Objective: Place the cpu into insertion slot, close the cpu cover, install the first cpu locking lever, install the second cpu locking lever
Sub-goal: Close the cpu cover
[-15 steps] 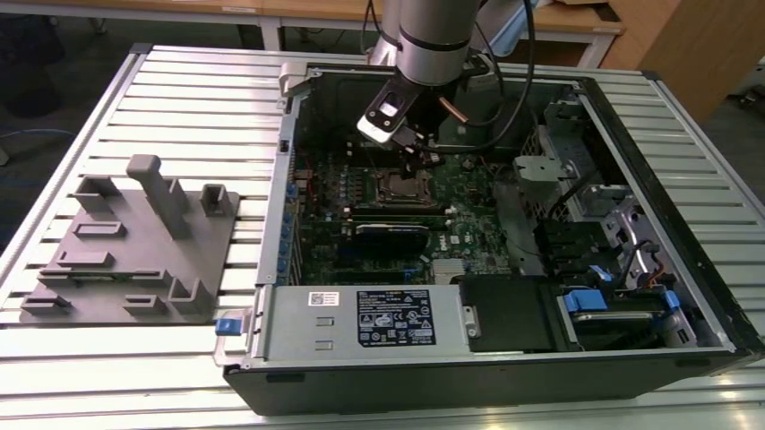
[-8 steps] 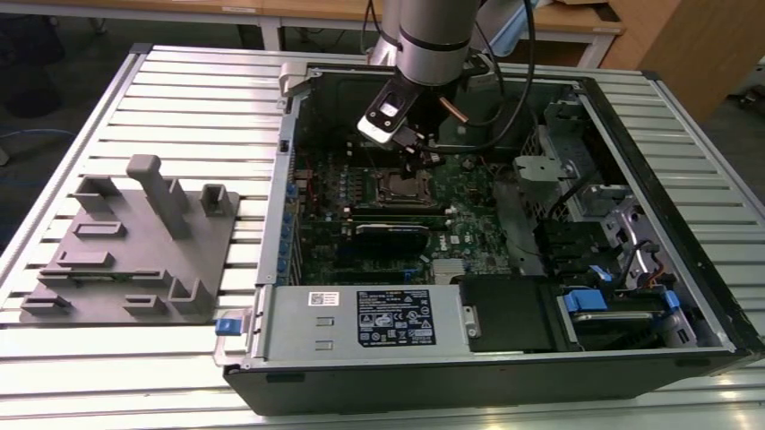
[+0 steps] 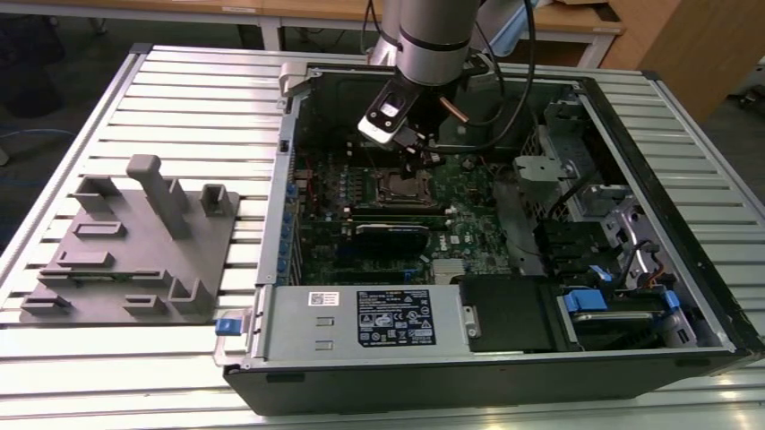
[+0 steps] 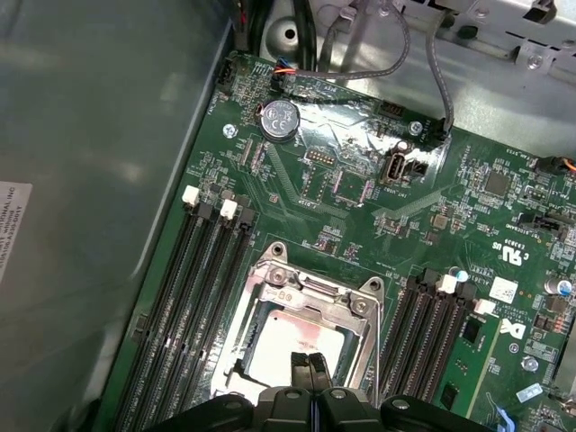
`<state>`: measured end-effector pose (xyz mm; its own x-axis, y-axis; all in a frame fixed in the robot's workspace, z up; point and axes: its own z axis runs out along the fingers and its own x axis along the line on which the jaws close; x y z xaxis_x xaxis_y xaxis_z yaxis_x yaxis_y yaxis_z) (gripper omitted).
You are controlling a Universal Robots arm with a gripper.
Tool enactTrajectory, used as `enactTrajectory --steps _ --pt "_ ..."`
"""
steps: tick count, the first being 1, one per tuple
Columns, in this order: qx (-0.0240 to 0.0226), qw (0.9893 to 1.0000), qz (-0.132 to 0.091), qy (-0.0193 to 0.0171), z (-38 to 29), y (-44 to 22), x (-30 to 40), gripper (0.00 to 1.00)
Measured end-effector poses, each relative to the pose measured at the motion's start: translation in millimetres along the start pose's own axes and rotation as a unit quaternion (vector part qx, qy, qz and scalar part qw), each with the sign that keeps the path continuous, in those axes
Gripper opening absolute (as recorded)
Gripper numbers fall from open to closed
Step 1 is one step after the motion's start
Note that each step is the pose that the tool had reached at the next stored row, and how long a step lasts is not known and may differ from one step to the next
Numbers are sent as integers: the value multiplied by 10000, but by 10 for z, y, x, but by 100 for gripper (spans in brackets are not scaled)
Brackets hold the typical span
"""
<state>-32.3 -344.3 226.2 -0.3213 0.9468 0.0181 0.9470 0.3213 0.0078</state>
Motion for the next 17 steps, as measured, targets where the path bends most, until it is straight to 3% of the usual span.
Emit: enactTrajectory --steps 6,11,14,17 --pt "0 10000 -27 0 0 0 0 10" --pt "4 9998 -216 2 0 0 0 10" --pt "8 9991 -433 4 1 0 0 10" --pt "13 9975 -708 6 2 0 0 10"
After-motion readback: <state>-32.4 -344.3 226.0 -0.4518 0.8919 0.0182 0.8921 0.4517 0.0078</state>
